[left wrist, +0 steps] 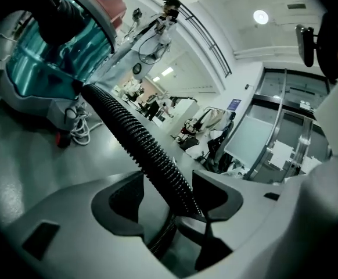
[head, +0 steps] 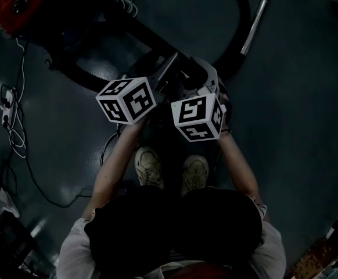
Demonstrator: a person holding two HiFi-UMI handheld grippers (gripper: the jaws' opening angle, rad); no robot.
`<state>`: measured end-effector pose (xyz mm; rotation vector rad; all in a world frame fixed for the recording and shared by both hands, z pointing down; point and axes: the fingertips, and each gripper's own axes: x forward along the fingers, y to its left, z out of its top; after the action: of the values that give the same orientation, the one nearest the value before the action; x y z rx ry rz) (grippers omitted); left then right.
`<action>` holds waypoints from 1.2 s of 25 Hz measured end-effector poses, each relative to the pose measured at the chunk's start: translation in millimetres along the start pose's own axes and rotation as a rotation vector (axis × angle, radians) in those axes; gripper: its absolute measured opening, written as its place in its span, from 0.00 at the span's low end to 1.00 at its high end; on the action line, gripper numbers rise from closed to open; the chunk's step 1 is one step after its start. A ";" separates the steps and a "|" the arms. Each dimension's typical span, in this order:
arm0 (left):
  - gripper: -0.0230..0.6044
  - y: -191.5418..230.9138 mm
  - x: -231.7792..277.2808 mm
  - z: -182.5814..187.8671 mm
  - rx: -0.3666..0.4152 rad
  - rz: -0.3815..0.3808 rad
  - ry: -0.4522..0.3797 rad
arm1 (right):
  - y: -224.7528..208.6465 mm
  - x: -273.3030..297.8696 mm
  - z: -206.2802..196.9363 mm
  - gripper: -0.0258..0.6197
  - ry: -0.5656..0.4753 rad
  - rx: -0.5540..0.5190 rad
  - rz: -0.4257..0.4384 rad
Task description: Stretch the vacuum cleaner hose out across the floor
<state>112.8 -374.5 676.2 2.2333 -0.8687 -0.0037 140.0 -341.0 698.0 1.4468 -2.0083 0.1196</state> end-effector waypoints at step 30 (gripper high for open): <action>0.34 8.3 -7.0 31.2 -0.036 -0.042 -0.054 | -60.1 34.8 -136.7 0.32 0.110 -0.767 -0.077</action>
<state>94.8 -394.3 656.8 2.2258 -0.8443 -0.0991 247.7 -333.9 806.8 0.9830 -1.6276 -0.5373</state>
